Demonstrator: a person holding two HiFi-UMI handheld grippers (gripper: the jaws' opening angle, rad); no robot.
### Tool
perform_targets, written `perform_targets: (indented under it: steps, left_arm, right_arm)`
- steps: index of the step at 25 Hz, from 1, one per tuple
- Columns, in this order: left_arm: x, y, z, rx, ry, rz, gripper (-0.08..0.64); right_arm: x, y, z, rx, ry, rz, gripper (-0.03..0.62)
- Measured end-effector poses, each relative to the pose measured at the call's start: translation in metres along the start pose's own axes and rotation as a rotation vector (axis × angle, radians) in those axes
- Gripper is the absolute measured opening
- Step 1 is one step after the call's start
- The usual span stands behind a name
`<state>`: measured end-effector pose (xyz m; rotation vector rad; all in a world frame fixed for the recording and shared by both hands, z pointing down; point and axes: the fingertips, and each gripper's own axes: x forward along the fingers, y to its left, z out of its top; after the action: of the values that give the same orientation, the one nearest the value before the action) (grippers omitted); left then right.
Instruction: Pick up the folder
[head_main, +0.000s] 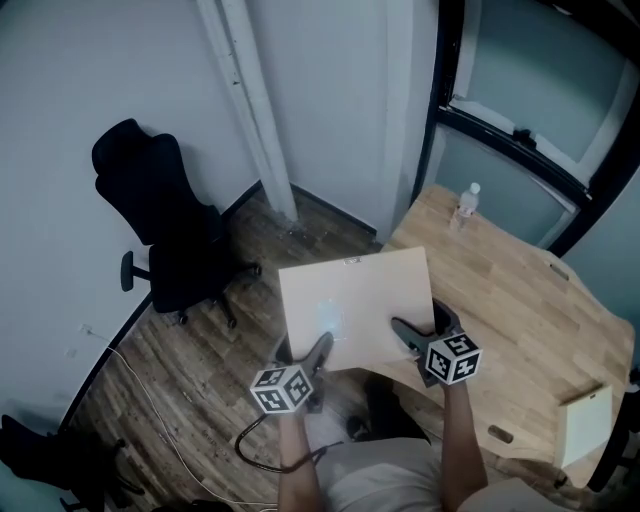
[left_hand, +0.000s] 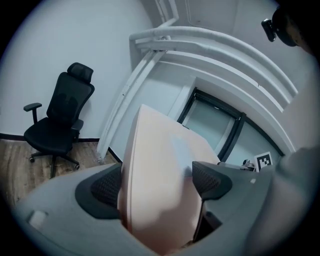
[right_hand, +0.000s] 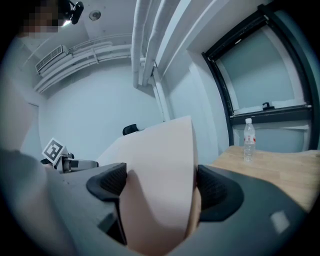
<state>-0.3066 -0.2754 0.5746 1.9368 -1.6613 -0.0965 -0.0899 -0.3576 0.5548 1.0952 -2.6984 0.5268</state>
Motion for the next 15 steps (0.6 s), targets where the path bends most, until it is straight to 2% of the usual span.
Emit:
perform_targets:
  steps: [4, 15]
  left_arm:
    - [-0.017, -0.006, -0.003, -0.001, -0.015, -0.014, 0.428]
    - [-0.035, -0.036, -0.018, 0.019, -0.024, -0.048, 0.428]
  right_arm:
    - [-0.016, 0.013, 0.001, -0.024, -0.013, -0.015, 0.439]
    - [-0.062, 0.014, -0.005, -0.044, -0.046, -0.06, 0.439]
